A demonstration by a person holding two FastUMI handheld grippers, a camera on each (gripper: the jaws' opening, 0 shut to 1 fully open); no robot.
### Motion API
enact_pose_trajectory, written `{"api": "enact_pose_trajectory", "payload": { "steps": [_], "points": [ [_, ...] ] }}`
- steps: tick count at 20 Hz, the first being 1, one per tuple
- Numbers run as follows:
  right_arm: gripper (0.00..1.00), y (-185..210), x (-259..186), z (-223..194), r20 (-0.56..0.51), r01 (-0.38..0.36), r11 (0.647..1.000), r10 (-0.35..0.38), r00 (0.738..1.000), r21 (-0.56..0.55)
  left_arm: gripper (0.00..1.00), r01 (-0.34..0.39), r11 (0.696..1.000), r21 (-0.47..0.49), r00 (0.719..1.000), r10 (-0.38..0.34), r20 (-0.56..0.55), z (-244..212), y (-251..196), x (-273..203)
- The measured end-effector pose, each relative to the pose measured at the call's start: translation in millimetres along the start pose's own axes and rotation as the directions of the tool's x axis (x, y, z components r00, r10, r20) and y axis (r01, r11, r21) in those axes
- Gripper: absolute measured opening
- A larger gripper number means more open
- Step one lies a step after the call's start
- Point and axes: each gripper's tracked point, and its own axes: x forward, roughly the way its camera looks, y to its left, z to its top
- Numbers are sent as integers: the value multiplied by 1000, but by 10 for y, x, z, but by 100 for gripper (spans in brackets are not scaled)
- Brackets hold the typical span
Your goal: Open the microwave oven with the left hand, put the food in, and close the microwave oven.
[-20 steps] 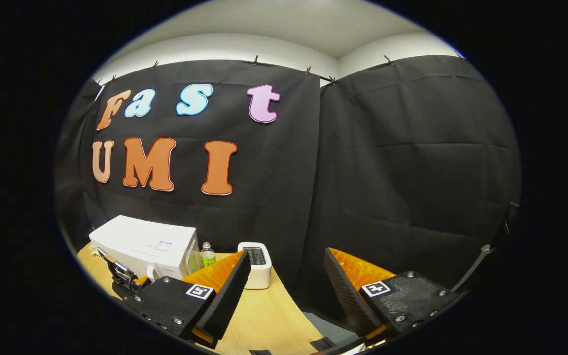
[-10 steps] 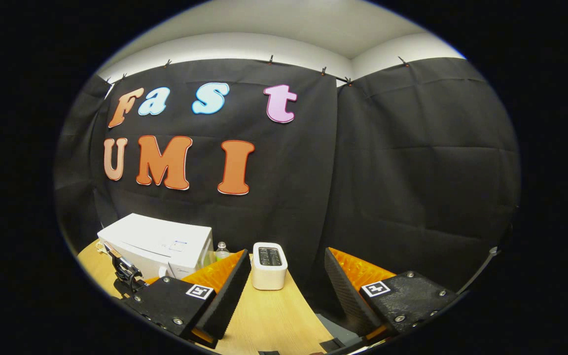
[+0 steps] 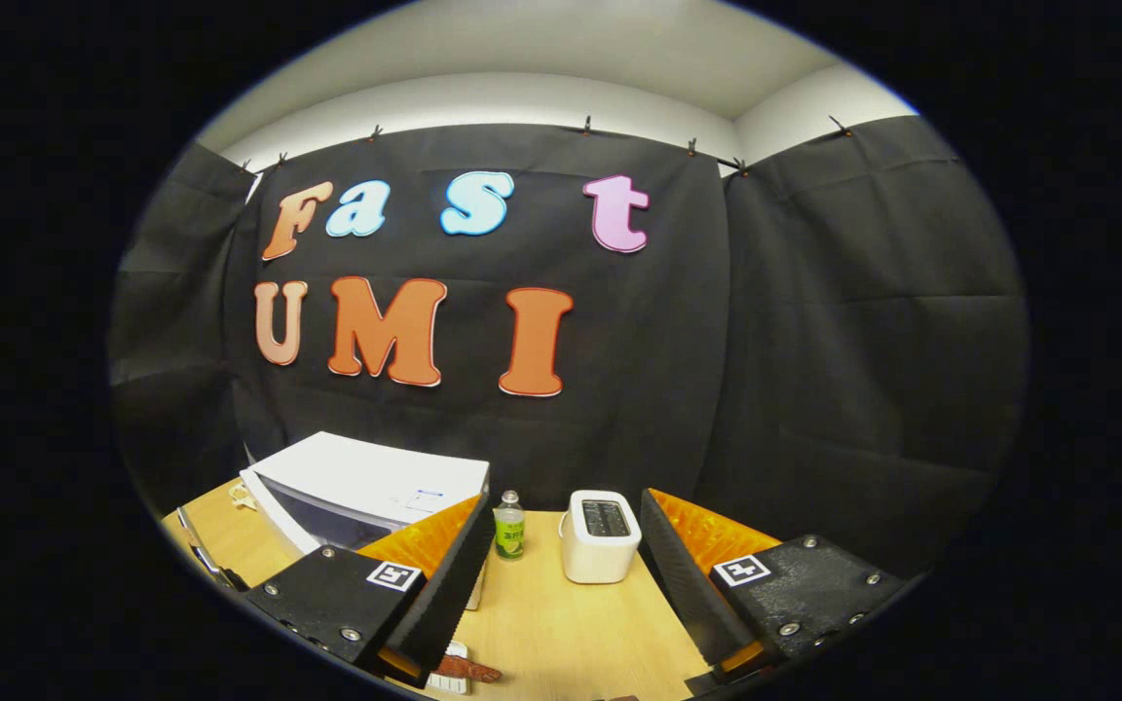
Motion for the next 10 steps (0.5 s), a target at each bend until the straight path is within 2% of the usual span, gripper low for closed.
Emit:
{"api": "enact_pose_trajectory", "payload": {
  "steps": [4,10],
  "points": [
    [94,344,5,109,27,-80,997,80,996,15,8,-10,1000,-23,1000,10,-20,-73,105,-440],
    [93,820,-24,147,41,-190,981,189,981,32,8,-106,994,-22,993,105,-55,-191,426,-1086]
  ]
}}
